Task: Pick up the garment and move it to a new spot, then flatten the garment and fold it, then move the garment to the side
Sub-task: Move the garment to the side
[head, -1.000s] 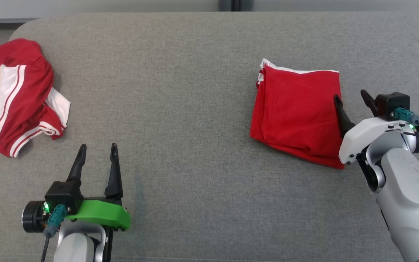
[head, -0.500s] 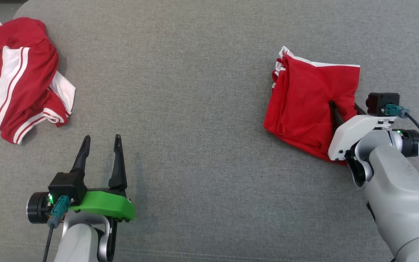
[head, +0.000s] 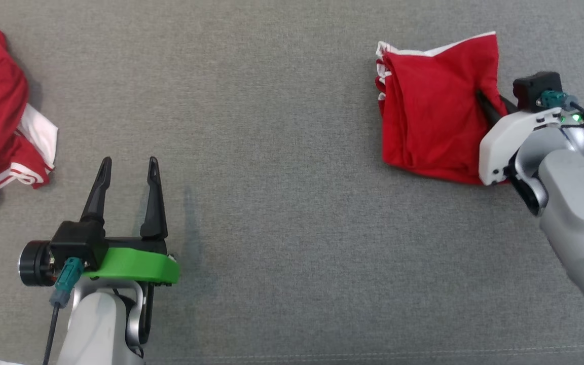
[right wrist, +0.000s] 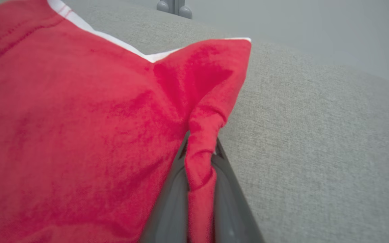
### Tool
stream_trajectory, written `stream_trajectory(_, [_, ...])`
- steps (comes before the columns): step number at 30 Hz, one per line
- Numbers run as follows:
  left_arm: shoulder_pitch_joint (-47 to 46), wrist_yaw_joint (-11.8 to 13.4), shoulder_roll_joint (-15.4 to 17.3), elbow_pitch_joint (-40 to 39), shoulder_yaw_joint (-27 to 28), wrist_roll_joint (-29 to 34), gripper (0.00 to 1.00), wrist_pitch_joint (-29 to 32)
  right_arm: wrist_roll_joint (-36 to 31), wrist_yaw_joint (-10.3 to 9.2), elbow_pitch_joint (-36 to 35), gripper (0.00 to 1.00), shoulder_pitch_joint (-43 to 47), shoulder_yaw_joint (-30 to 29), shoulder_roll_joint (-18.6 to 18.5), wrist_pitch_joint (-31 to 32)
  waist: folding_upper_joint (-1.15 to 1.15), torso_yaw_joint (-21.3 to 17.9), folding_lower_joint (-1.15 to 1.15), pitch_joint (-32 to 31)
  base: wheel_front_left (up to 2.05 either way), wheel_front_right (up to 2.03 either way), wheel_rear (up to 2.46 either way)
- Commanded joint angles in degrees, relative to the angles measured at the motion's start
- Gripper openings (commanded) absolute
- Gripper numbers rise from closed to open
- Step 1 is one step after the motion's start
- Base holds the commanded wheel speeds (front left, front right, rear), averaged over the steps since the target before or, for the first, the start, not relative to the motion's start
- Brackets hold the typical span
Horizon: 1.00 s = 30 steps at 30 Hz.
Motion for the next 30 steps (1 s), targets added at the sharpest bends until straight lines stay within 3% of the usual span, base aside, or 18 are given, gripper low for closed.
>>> stream_trajectory(1, [-1.3, -0.3, 0.6, -0.5, 0.0, 0.7, 1.0, 0.0, 0.6, -0.12, -1.1, 0.0, -1.7, 1.5, -2.0, 0.6, 0.0, -4.5, 0.0, 5.1, 0.0, 0.0, 0.0])
stream_trajectory(11, [-5.7, -0.9, 3.2, -6.1, -1.0, 3.3, 1.0, 0.1, 5.0, -0.12, -7.0, 0.0, -11.7, 7.7, -17.2, 4.2, 0.0, -11.9, 0.0, 14.3, 0.0, 0.0, 0.0])
stream_trajectory(18, [-6.1, -1.3, 4.5, -11.6, -2.7, 4.7, 1.0, 2.6, 7.5, -0.11, -8.6, 0.0, -16.7, 8.5, -26.0, 6.0, 0.0, -13.7, 0.0, 17.3, 0.0, 0.0, 0.0])
stream_trajectory(24, [-4.4, -0.7, 5.3, -16.5, -3.0, 5.0, 1.0, 4.4, 8.2, -0.11, -9.6, 0.0, -21.2, 10.3, -29.6, 7.5, 0.0, -14.0, 0.0, 18.6, 0.0, 0.0, 0.0])
stream_trajectory(30, [-3.8, -0.6, 5.5, -19.0, -3.6, 4.9, 1.0, 5.3, 7.1, -0.11, -7.9, 0.0, -25.5, 11.5, -29.5, 8.6, 0.0, -13.5, 0.0, 19.2, 0.0, 0.0, 0.0])
